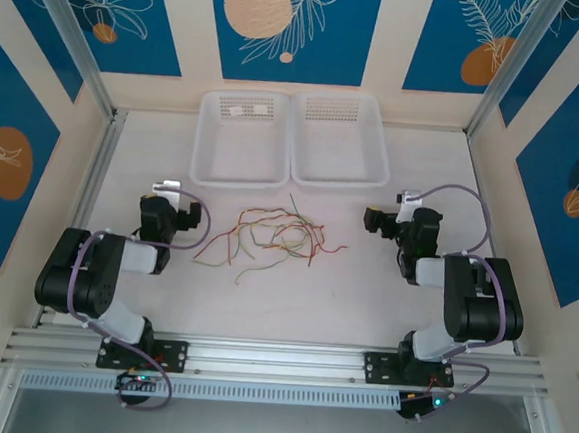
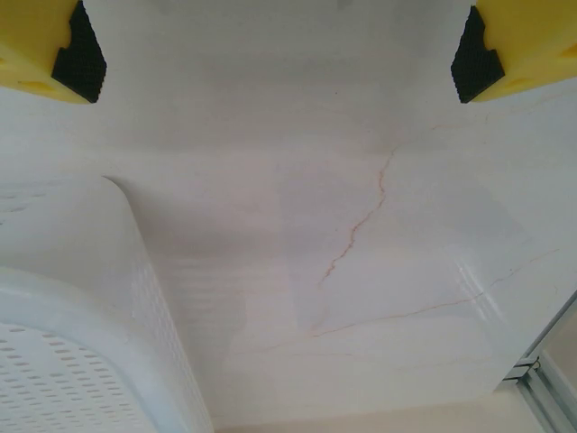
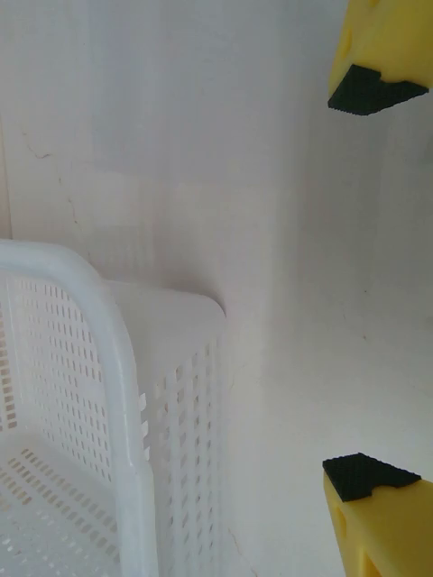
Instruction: Untangle the cables
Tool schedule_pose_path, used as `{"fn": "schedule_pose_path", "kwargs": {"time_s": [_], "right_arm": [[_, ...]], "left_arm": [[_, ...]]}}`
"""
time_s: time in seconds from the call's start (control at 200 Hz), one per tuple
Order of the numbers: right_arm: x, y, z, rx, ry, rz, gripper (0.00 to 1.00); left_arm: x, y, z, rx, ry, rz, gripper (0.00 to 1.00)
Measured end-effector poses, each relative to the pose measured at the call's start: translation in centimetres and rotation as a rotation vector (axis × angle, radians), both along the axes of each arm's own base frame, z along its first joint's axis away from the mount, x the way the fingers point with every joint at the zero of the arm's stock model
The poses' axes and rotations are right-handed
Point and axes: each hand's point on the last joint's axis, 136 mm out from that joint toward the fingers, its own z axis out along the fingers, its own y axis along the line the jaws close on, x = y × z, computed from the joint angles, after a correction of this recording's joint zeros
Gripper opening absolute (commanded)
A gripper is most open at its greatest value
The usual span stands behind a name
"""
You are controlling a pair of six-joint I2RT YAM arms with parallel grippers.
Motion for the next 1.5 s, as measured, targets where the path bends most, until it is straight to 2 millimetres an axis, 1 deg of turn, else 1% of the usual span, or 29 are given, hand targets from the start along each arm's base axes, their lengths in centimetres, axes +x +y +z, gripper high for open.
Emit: {"fn": "schedule_pose_path", "kwargs": {"time_s": [0.755,0.79,0.84,0.875,0.915,0.925,0.93,0.94,0.945,0.955,0.965,0.97,0.975,0.98,0.99,1.0,1.035,1.065,1.08,1.115,1.15,1.18,1.215,1.265,1.3,1.36,1.42,1.46,1.5], "right_arm": [[0.0,0.0,0.0,0.001,0.001,0.002,0.99],[0.0,0.0,0.0,0.001,0.010,0.001,0.99],[-0.1,-0.1,0.1,0.008,0.082,-0.022,0.99],[0.0,-0.2,1.1,0.025,0.115,-0.045,0.99],[0.4,-0.3,4.0,0.061,0.113,-0.076,0.99],[0.5,-0.3,5.0,0.074,0.108,-0.083,0.99],[0.6,-0.4,5.8,0.084,0.096,-0.093,0.99],[0.6,-0.5,6.5,0.095,0.095,-0.103,0.99],[0.7,-0.5,7.4,0.105,0.083,-0.109,0.99],[0.7,-0.5,8.2,0.115,0.074,-0.112,1.00],[0.8,-0.5,9.4,0.134,0.059,-0.121,0.99],[0.7,-0.5,10.2,0.148,0.052,-0.128,0.97],[0.7,-0.5,10.5,0.154,0.048,-0.131,0.96],[0.7,-0.5,11.5,0.164,0.032,-0.133,0.95],[0.6,-0.5,12.3,0.174,0.022,-0.132,0.91],[0.5,-0.3,13.6,0.192,-0.002,-0.128,0.88],[-0.4,0.3,17.5,0.244,-0.072,-0.096,0.82],[-1.5,1.2,20.4,0.284,-0.130,-0.050,0.82],[-2.0,1.5,21.2,0.306,-0.145,-0.033,0.82],[-3.5,3.2,22.9,0.331,-0.177,0.036,0.83],[-5.0,5.3,23.6,0.347,-0.181,0.113,0.85],[-6.1,7.2,23.5,0.354,-0.171,0.179,0.85],[-7.3,9.8,22.6,0.355,-0.133,0.262,0.86],[-8.6,13.0,20.4,0.342,-0.048,0.363,0.87],[-9.1,14.8,18.4,0.320,0.026,0.412,0.87],[-9.3,16.8,14.9,0.275,0.148,0.452,0.86],[-8.9,17.6,11.5,0.237,0.268,0.446,0.85],[-8.4,17.8,9.3,0.211,0.341,0.432,0.83],[-7.9,17.9,7.7,0.188,0.395,0.423,0.81]], "left_arm": [[0.0,-0.1,0.0,-0.002,0.000,-0.007,1.00],[-0.1,-0.2,0.1,0.004,0.005,-0.010,1.00],[-0.6,-0.3,0.4,0.022,0.048,0.005,1.00],[-0.7,-0.2,1.6,0.022,0.069,0.033,1.00],[-0.6,-0.3,4.3,0.001,0.061,0.065,0.94],[-0.6,-0.4,5.3,-0.013,0.049,0.071,0.92],[-0.6,-0.5,5.9,-0.022,0.044,0.075,0.91],[-0.5,-0.6,6.6,-0.029,0.037,0.077,0.89],[-0.5,-0.6,7.3,-0.033,0.029,0.081,0.88],[-0.4,-0.8,8.6,-0.053,0.008,0.083,0.86],[-0.4,-0.9,9.4,-0.068,-0.005,0.085,0.85],[-0.4,-1.0,10.2,-0.076,-0.017,0.081,0.84],[-0.4,-1.0,10.6,-0.076,-0.023,0.081,0.84],[-0.4,-1.1,11.0,-0.079,-0.030,0.080,0.84],[-0.5,-1.3,12.4,-0.102,-0.054,0.079,0.82],[-0.6,-1.5,13.7,-0.122,-0.076,0.074,0.79],[-1.1,-2.2,17.3,-0.168,-0.140,0.053,0.67],[-1.8,-3.2,20.0,-0.209,-0.184,0.021,0.65],[-2.2,-4.0,21.3,-0.217,-0.201,-0.008,0.66],[-3.2,-5.9,23.4,-0.250,-0.219,-0.069,0.67],[-4.1,-8.2,24.5,-0.268,-0.214,-0.144,0.67],[-4.8,-10.2,24.9,-0.276,-0.192,-0.210,0.66],[-5.5,-12.5,24.4,-0.279,-0.148,-0.279,0.67],[-6.2,-15.4,22.4,-0.269,-0.052,-0.368,0.68],[-6.7,-17.1,20.2,-0.258,0.031,-0.422,0.69],[-7.1,-18.5,16.2,-0.228,0.175,-0.458,0.71],[-7.5,-18.9,12.6,-0.204,0.292,-0.470,0.75],[-7.9,-19.0,11.0,-0.192,0.347,-0.477,0.77],[-8.1,-19.0,10.1,-0.189,0.379,-0.481,0.76]]}}
